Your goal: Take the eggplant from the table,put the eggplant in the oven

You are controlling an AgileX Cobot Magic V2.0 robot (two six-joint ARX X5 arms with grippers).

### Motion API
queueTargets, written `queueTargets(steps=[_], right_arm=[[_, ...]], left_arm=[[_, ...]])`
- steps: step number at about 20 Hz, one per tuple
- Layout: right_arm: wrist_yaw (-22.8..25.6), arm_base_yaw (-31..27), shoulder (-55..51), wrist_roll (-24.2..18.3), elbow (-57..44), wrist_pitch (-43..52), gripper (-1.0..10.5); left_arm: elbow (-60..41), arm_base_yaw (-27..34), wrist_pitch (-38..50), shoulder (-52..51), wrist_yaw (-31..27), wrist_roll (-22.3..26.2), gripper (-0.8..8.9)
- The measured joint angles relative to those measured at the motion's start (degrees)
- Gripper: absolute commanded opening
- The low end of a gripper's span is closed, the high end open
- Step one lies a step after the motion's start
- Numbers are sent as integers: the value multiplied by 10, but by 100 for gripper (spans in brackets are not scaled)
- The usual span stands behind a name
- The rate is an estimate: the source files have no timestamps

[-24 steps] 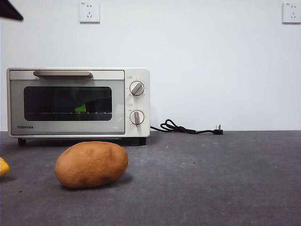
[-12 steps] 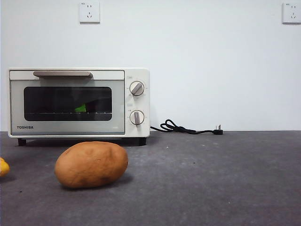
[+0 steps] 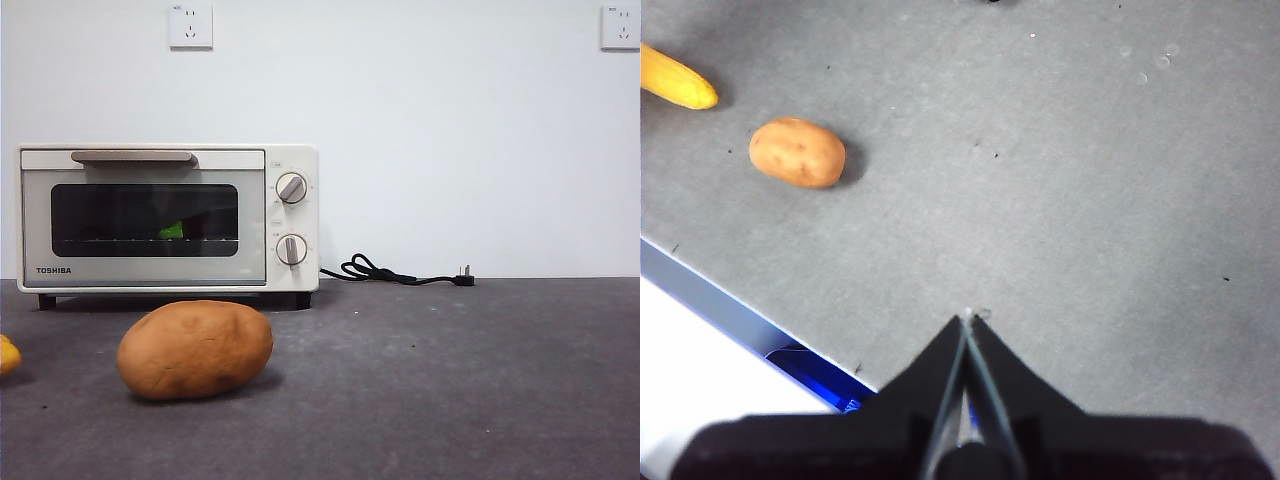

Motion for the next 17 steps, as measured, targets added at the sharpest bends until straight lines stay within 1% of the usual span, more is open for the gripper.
queueTargets(steps=[17], right_arm=[[0, 0, 0, 0, 0, 0, 1]], left_arm=[[0, 0, 4, 50, 0, 1, -4]])
